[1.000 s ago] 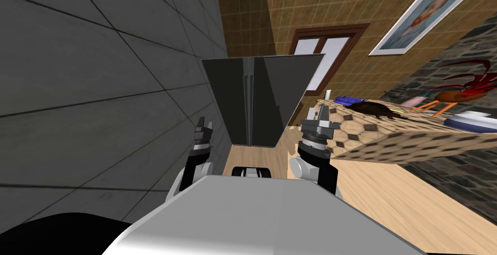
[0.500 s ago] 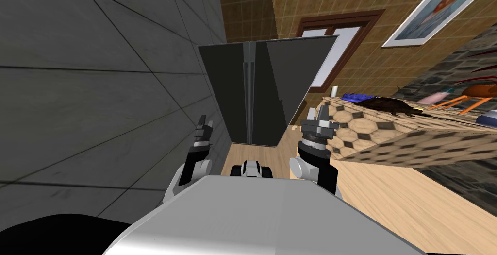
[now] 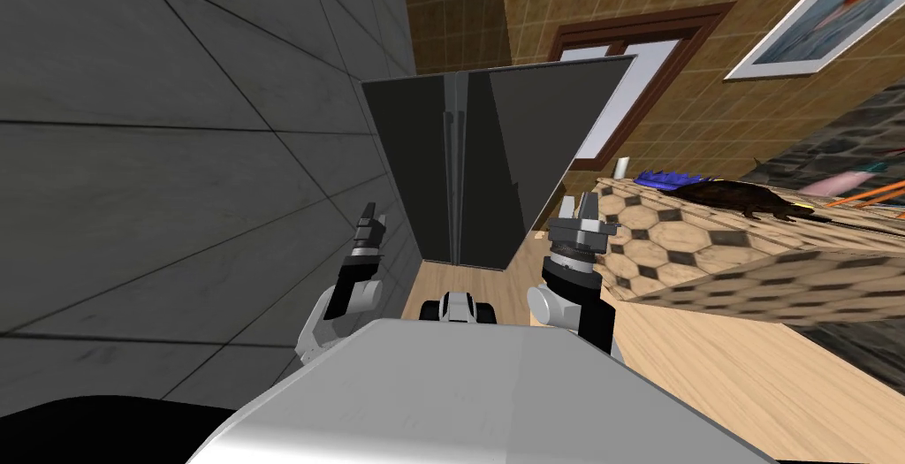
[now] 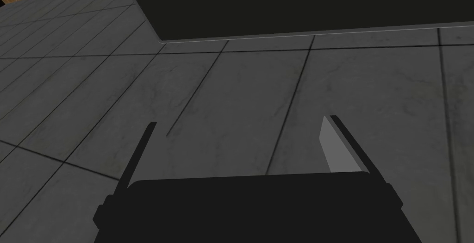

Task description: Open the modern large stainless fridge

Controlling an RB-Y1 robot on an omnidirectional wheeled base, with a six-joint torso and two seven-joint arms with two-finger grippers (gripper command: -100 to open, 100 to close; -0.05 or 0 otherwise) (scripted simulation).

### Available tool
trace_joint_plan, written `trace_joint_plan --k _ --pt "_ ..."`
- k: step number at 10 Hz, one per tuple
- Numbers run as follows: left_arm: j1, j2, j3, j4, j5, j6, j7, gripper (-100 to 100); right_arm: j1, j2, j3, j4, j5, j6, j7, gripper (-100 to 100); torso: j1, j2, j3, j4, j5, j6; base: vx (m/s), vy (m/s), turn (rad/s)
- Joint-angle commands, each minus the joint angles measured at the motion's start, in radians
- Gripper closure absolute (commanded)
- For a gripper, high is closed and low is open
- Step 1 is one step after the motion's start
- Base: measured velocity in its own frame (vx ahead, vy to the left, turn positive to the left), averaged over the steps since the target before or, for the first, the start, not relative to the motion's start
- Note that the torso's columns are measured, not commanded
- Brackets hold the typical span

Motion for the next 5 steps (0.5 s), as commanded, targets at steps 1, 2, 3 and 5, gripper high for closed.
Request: trace_joint_plan --k 1,2,3,5 --pt "-0.061 0.017 0.031 0.009 -0.009 0.069 0.007 -100 0.000 0.000 0.000 0.000 0.000 0.000 0.000 0 0.000 0.001 0.000 0.000 0.000 0.000 0.043 -0.046 0.121" --pt "-0.064 0.017 0.031 0.009 -0.009 0.093 0.007 -100 0.000 0.000 0.000 0.000 0.000 0.000 0.000 0 0.000 0.000 0.000 0.000 0.000 0.000 0.036 -0.043 0.051" --pt "-0.101 0.029 0.056 0.010 -0.015 0.124 0.013 -100 0.000 0.000 0.000 0.000 0.000 0.000 0.000 0 0.000 0.001 0.000 0.000 0.000 0.000 0.048 -0.055 0.103" --pt "-0.112 0.029 0.056 0.010 -0.015 0.161 0.013 -100 0.000 0.000 0.000 0.000 0.000 0.000 0.000 0 0.001 0.001 0.000 0.000 0.000 0.000 0.028 -0.031 0.028"
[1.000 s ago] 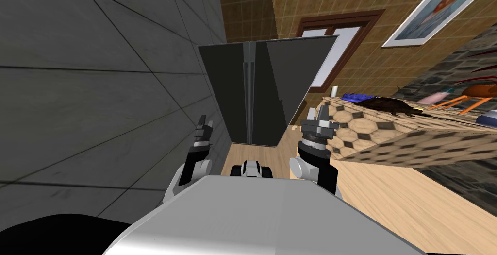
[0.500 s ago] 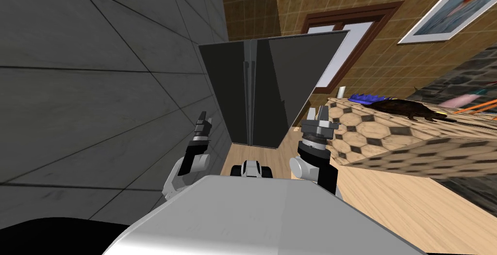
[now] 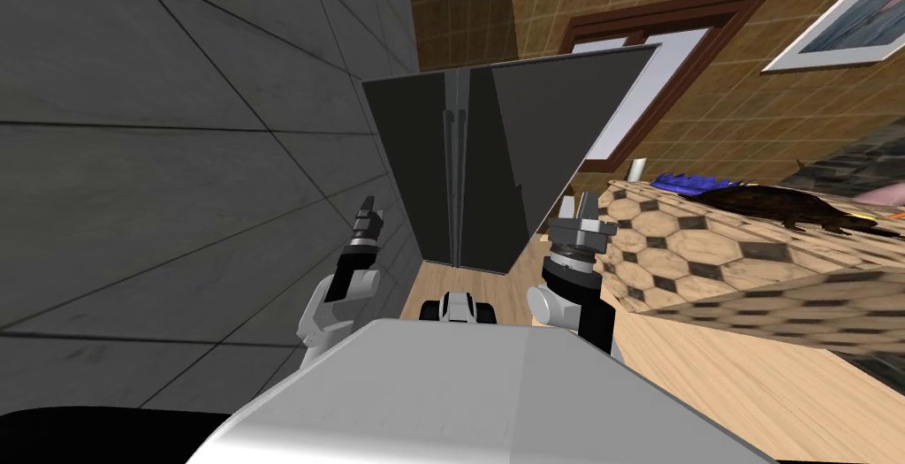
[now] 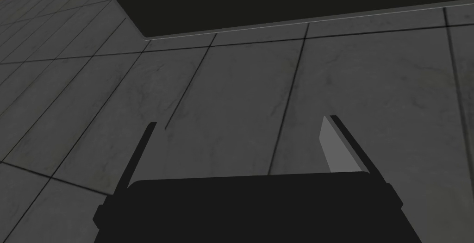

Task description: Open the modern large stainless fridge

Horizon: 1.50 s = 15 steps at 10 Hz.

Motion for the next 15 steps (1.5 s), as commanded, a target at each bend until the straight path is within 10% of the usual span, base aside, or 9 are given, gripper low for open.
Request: trace_joint_plan --k 1,15 --pt "-0.059 0.012 0.029 0.004 -0.008 0.070 0.007 -100 0.000 0.000 0.000 0.000 0.000 0.000 0.000 0 0.001 0.001 0.001 0.000 0.000 0.000 0.042 -0.038 0.112" --pt "-0.355 0.051 0.174 0.019 -0.036 0.448 0.052 -100 0.000 0.000 0.000 0.000 0.000 0.000 0.000 0 0.001 0.000 0.000 0.000 0.000 0.000 0.038 -0.049 0.078"
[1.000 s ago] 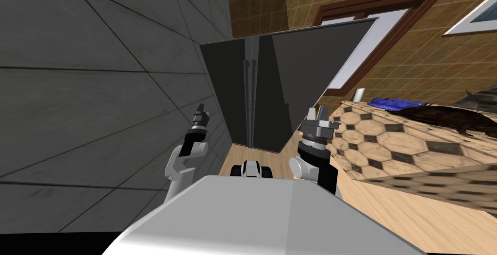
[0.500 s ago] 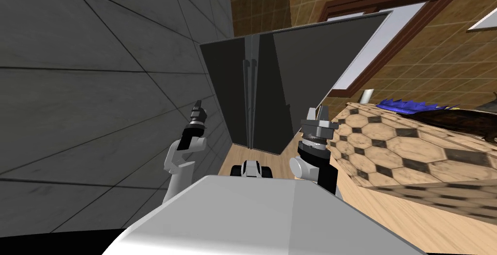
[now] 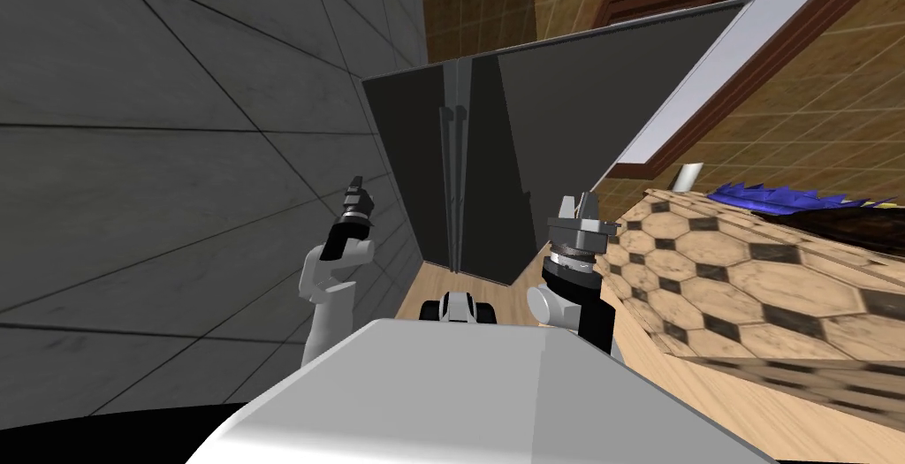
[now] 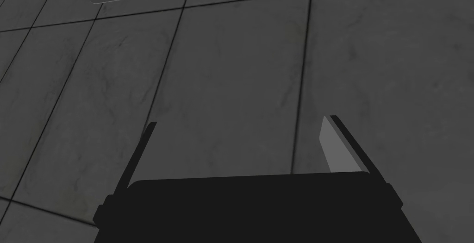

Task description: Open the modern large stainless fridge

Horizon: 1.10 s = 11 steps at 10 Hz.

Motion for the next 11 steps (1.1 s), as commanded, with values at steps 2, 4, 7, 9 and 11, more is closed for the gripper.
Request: trace_joint_plan --k 2,4,7,9,11 --pt "-0.072 0.004 0.030 0.006 -0.006 0.096 0.010 -100 0.000 0.000 0.000 0.000 0.000 0.000 0.000 0 -0.002 -0.001 -0.001 0.000 -0.001 0.000 0.035 -0.053 0.039" --pt "-0.141 0.009 0.060 0.010 -0.011 0.154 0.021 -100 0.000 0.000 0.000 0.000 0.000 0.000 0.000 0 -0.001 0.000 0.000 0.000 0.000 -0.001 0.040 -0.064 0.118" --pt "-0.211 0.012 0.089 0.015 -0.016 0.233 0.032 -100 0.000 0.000 0.000 0.000 0.000 0.000 0.000 0 -0.001 -0.001 0.000 0.000 0.000 -0.001 0.033 -0.059 0.083" --pt "-0.260 0.014 0.117 0.020 -0.019 0.293 0.044 -100 0.000 0.000 0.000 0.000 0.000 0.000 0.000 0 0.000 -0.001 0.000 0.000 0.000 0.000 0.032 -0.059 0.071" --pt "-0.282 0.014 0.117 0.020 -0.019 0.345 0.044 -100 0.000 0.000 0.000 0.000 0.000 0.000 0.000 0 -0.002 -0.001 -0.001 0.000 -0.001 0.000 0.034 -0.062 0.036"
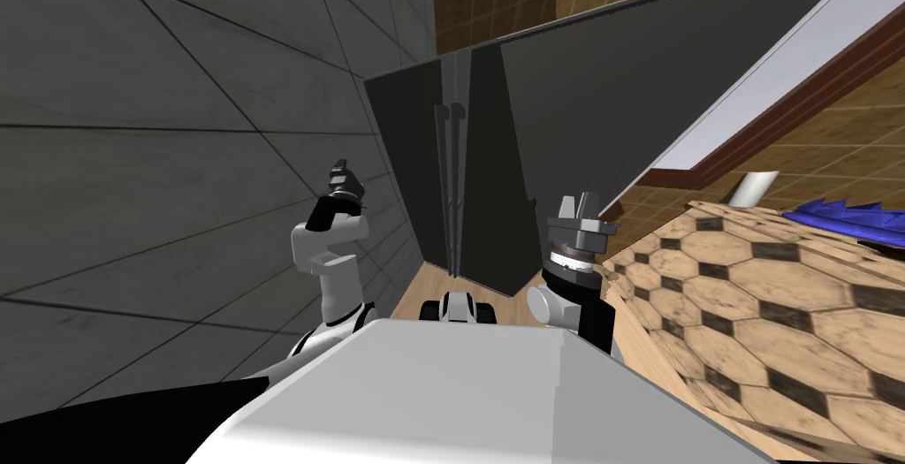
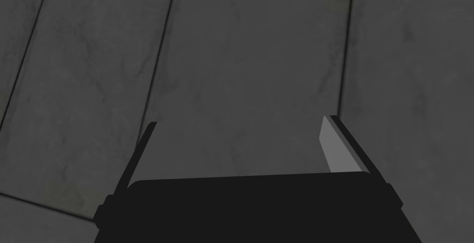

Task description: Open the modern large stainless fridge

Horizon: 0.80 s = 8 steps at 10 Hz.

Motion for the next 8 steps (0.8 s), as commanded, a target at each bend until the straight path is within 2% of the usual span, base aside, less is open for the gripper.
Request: trace_joint_plan --k 1,2,3,4,5,6,7,8 --pt "-0.059 0.002 0.032 0.007 -0.002 0.076 0.015 -100 0.000 0.000 0.000 0.000 0.000 0.000 0.000 0 0.002 0.001 0.001 0.000 0.001 0.000 0.034 -0.068 0.153" --pt "-0.085 0.002 0.032 0.007 -0.002 0.101 0.015 -100 0.000 0.000 0.000 0.000 0.000 0.000 0.000 0 0.001 0.000 0.000 0.000 0.000 -0.001 0.044 -0.072 0.092" --pt "-0.085 0.002 0.032 0.007 -0.002 0.122 0.015 -100 0.000 0.000 0.000 0.000 0.000 0.000 0.000 0 0.000 0.000 0.000 0.000 0.000 0.000 0.023 -0.039 -0.014" --pt "-0.130 0.002 0.059 0.012 -0.005 0.153 0.027 -100 0.000 0.000 0.000 0.000 0.000 0.000 0.000 0 0.002 0.001 0.000 0.000 0.001 0.000 0.042 -0.069 0.121" --pt "-0.157 0.002 0.059 0.012 -0.005 0.182 0.027 -100 0.000 0.000 0.000 0.000 0.000 0.000 0.000 0 0.000 0.000 0.000 0.000 0.000 -0.001 0.039 -0.080 0.097" --pt "-0.157 0.002 0.059 0.012 -0.005 0.203 0.027 -100 0.000 0.000 0.000 0.000 0.000 0.000 0.000 0 0.000 0.000 0.000 0.000 0.000 0.000 0.011 -0.046 0.010" --pt "-0.202 0.002 0.085 0.018 -0.007 0.237 0.040 -100 0.000 0.000 0.000 0.000 0.000 0.000 0.000 0 0.002 0.002 0.001 0.000 0.001 0.000 0.029 -0.092 0.129" --pt "-0.228 0.002 0.085 0.018 -0.007 0.263 0.040 -100 0.000 0.000 0.000 0.000 0.000 0.000 0.000 0 0.000 0.001 0.000 0.000 0.000 -0.001 0.028 -0.089 0.093"
